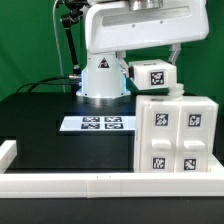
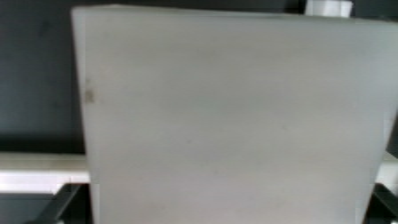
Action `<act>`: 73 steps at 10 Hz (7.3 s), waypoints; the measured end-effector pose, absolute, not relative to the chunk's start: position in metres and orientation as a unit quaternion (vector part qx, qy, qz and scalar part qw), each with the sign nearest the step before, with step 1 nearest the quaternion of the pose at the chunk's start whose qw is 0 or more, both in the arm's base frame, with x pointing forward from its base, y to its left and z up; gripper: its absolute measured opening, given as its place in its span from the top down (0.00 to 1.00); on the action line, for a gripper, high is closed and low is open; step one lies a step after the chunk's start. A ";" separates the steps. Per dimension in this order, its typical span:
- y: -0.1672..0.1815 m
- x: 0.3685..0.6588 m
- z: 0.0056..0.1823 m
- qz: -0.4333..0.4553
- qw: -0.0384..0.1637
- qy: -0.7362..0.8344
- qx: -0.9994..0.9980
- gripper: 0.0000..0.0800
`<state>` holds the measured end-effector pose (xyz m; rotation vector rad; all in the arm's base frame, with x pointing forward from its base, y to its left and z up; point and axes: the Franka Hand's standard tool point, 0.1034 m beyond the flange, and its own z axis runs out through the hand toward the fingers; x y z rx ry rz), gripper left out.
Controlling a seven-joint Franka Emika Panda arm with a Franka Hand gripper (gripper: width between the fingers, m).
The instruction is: Assemble cabinet
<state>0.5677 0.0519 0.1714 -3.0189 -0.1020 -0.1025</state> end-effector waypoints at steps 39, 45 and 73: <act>0.085 0.601 0.156 -0.054 0.103 0.326 -0.938 0.30; 0.088 0.602 0.156 -0.028 0.123 0.516 -0.847 0.30; 0.112 0.605 0.193 -0.054 0.134 0.347 -0.927 0.00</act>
Offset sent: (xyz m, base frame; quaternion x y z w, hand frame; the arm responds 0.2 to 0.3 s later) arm 0.0000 0.0000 0.0000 0.0000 0.0000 0.0000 1.0000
